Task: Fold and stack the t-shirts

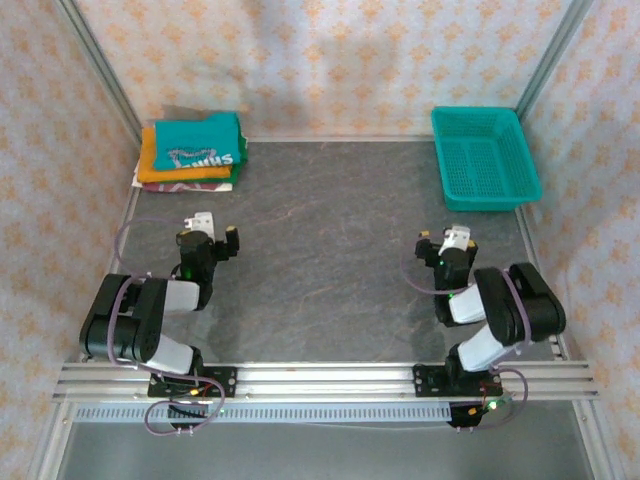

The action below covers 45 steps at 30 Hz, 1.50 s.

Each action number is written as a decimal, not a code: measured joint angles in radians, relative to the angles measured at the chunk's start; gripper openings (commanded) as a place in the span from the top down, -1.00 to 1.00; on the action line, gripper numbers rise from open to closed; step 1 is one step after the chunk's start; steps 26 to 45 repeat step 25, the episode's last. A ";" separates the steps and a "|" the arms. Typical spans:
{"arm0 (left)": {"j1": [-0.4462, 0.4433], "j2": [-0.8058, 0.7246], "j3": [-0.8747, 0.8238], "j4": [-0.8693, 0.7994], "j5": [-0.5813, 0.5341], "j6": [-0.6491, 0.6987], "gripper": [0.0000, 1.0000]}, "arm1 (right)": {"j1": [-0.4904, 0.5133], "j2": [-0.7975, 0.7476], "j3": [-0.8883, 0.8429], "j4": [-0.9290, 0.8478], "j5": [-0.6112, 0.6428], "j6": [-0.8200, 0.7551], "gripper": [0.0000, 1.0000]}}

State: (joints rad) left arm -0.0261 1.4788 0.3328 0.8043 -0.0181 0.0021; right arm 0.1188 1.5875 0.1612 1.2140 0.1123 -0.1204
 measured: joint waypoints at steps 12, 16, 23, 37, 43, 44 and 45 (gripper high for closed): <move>0.000 0.014 0.087 -0.056 -0.013 0.000 -1.00 | -0.122 -0.039 0.237 -0.277 -0.079 0.069 -0.99; 0.000 0.014 0.087 -0.056 -0.015 0.000 -1.00 | -0.121 -0.039 0.233 -0.317 -0.095 0.076 -0.99; 0.000 0.014 0.087 -0.056 -0.016 0.000 -1.00 | -0.120 -0.038 0.233 -0.346 -0.106 0.079 -0.99; 0.000 0.014 0.087 -0.056 -0.016 0.000 -1.00 | -0.120 -0.039 0.233 -0.348 -0.106 0.079 -0.99; 0.000 0.014 0.087 -0.056 -0.016 0.000 -1.00 | -0.120 -0.039 0.233 -0.348 -0.106 0.079 -0.99; 0.000 0.014 0.087 -0.056 -0.016 0.000 -1.00 | -0.120 -0.039 0.233 -0.348 -0.106 0.079 -0.99; 0.000 0.014 0.087 -0.056 -0.016 0.000 -1.00 | -0.120 -0.039 0.233 -0.348 -0.106 0.079 -0.99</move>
